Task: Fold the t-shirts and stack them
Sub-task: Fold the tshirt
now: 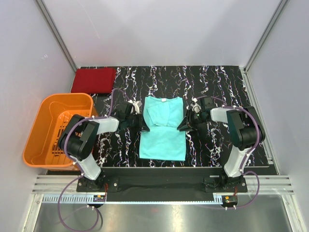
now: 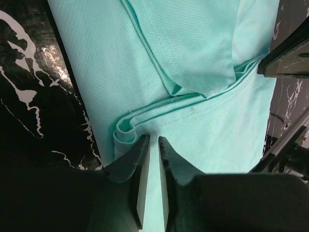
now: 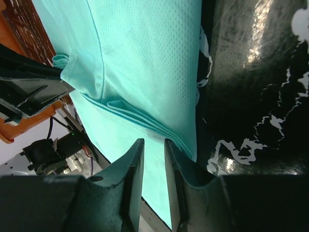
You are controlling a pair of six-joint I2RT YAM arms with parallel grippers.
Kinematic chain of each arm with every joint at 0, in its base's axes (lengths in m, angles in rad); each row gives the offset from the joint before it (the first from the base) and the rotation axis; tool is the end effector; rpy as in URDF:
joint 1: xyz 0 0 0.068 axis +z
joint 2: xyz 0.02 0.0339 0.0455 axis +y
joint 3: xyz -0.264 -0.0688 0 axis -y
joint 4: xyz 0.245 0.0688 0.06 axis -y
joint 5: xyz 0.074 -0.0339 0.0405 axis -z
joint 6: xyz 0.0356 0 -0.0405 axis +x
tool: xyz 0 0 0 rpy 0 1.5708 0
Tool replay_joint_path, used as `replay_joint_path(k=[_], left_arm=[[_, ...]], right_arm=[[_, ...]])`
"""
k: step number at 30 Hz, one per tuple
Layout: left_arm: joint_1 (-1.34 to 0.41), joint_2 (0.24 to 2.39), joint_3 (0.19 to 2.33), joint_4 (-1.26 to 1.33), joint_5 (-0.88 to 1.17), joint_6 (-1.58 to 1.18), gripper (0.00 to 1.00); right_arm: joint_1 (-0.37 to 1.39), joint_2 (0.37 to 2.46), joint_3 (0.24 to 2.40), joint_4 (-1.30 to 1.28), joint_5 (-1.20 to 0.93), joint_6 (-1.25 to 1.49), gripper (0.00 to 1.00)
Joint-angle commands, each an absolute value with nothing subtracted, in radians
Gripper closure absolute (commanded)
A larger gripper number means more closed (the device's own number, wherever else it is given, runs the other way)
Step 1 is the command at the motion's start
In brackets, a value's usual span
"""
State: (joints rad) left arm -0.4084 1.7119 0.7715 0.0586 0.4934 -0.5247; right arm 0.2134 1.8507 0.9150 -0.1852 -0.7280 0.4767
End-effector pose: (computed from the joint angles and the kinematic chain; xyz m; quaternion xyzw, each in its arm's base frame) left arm 0.2842 -0.1414 0.1310 0.0293 0.9160 -0.3526 0.1891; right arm 0.3178 0.0931 0.1150 0.0409 0.9135 0.3971 0.0788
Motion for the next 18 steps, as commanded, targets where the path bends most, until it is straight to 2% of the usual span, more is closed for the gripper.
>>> replay_joint_path(k=[1, 5, 8, 11, 14, 16, 18], left_arm=[[-0.400, 1.636, 0.747, 0.045, 0.434, -0.492, 0.77], [-0.413, 1.472, 0.729, -0.023, 0.404, -0.491, 0.67], [-0.422, 1.325, 0.701, -0.080, 0.374, -0.498, 0.64], [-0.425, 1.214, 0.670, -0.133, 0.365, -0.512, 0.62], [-0.433, 1.134, 0.597, -0.153, 0.368, -0.578, 0.61], [-0.465, 1.103, 0.519, -0.132, 0.356, -0.633, 0.63], [-0.523, 1.050, 0.435, -0.085, 0.321, -0.753, 0.62]], right_arm=[[0.204, 1.826, 0.914, -0.230, -0.591, 0.425, 0.66], [0.201, 1.712, 0.913, -0.307, -0.503, 0.439, 0.52], [0.203, 1.626, 0.907, -0.379, -0.469, 0.439, 0.42], [0.202, 1.551, 0.879, -0.437, -0.463, 0.451, 0.33], [0.202, 1.450, 0.832, -0.474, -0.451, 0.495, 0.19], [0.203, 1.378, 0.798, -0.509, -0.446, 0.528, 0.18], [0.202, 1.298, 0.729, -0.529, -0.443, 0.586, 0.13]])
